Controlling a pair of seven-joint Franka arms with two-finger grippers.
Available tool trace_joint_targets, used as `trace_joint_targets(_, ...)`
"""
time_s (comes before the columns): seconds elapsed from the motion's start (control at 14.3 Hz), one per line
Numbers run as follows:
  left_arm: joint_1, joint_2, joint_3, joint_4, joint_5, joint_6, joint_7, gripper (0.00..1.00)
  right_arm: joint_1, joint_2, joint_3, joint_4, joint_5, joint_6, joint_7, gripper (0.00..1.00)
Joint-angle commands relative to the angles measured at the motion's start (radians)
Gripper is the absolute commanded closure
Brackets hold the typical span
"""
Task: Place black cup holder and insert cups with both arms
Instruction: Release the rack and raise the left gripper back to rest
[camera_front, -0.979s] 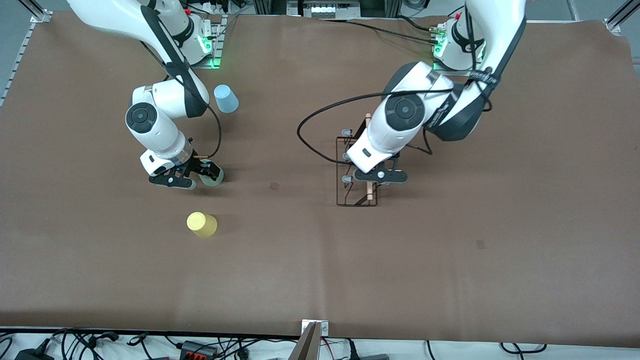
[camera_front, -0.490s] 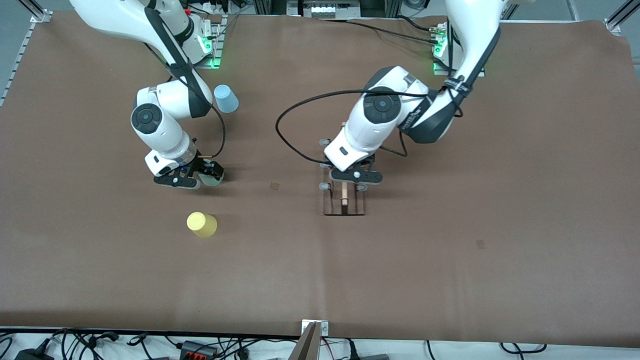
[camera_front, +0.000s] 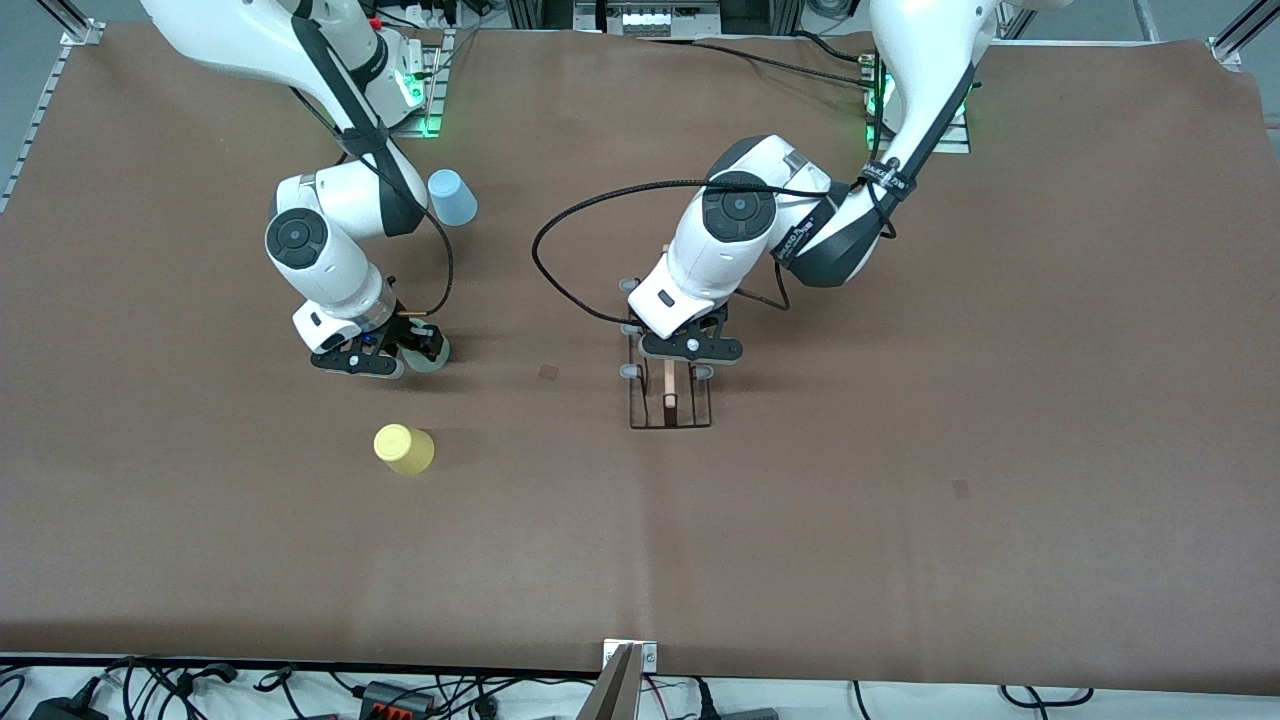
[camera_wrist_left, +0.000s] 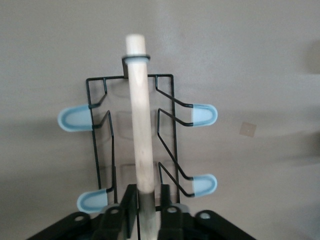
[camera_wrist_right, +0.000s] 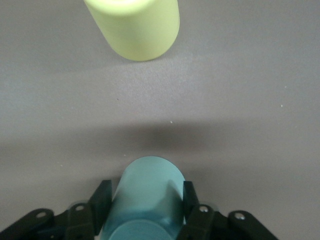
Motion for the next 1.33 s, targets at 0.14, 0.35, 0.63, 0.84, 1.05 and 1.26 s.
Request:
trace_joint_targets(0.14,0.002,-0.016,0.008,0.029,0.032,-0.02,-0.005,0.0,-0.002,-0.032,-0.003,0.064,-0.007,-0.145,-0.033,0.81)
trace_joint_targets(0.35,0.058,-0.096,0.019,0.032,0.092,-0.116,0.006,0.0,-0.01,-0.064,-0.003,0.167,-0.006,-0.354,-0.035,0.81)
trace_joint_targets(0.63,0.175,-0.198,0.018,0.032,0.218,-0.28,0.215,0.0,-0.022,-0.061,-0.003,0.17,-0.006,-0.372,-0.032,0.81)
trace_joint_targets(0.84,0.304,-0.275,0.015,0.032,0.22,-0.401,0.41,0.0,-0.019,-0.066,-0.002,0.167,0.0,-0.373,-0.02,0.72)
trace_joint_targets(1.05,0.398,-0.347,0.018,0.034,0.218,-0.574,0.603,0.0,-0.017,-0.055,0.0,0.163,0.005,-0.364,-0.015,0.0)
trace_joint_targets(1.26,0.496,-0.389,0.008,0.037,0.206,-0.679,0.735,0.0,-0.008,-0.046,0.003,0.153,0.008,-0.336,0.0,0.0)
